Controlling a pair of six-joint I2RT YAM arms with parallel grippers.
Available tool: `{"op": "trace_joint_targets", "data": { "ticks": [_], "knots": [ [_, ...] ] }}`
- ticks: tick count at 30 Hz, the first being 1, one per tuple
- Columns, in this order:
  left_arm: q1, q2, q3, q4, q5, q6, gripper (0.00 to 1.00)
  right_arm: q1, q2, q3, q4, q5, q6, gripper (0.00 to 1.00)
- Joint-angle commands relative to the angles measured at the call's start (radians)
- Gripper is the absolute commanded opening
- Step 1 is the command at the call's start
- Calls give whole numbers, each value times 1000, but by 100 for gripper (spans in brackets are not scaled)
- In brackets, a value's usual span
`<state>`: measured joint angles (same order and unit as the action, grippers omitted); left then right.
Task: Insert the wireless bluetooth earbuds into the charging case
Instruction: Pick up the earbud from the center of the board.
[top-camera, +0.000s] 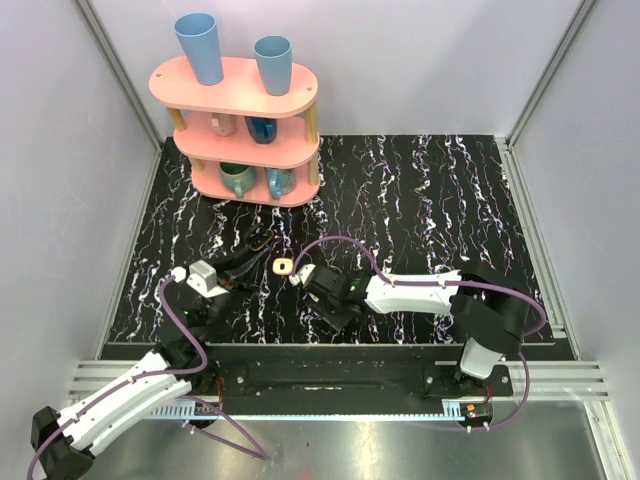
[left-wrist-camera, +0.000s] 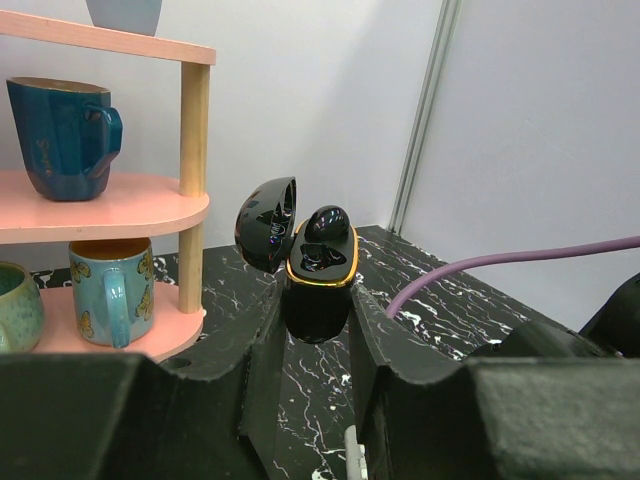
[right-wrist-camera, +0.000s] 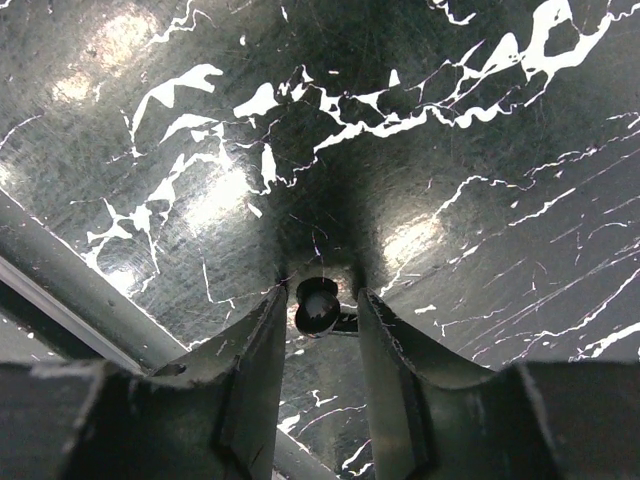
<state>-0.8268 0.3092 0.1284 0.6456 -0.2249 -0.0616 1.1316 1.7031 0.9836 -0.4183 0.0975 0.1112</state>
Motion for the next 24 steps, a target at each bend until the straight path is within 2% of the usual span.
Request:
{"op": "trace_joint_targets", "data": {
  "ticks": [1, 15, 18, 20, 24],
  "knots": [
    [5, 5, -1, 49, -5, -12, 0, -7, -20, 35, -45, 28, 1, 42],
    [3, 8, -3, 54, -1, -17, 0, -7, -2, 44, -56, -5, -15, 36],
    [5, 5, -1, 49, -1, -15, 0, -7, 6, 50, -54, -1, -18, 31],
    [5, 5, -3, 49, -4, -15, 0, -6, 4, 52, -53, 2, -12, 24],
    [5, 11, -4, 52, -5, -17, 0, -7, -51, 73, -47, 46, 31, 18]
  ]
}}
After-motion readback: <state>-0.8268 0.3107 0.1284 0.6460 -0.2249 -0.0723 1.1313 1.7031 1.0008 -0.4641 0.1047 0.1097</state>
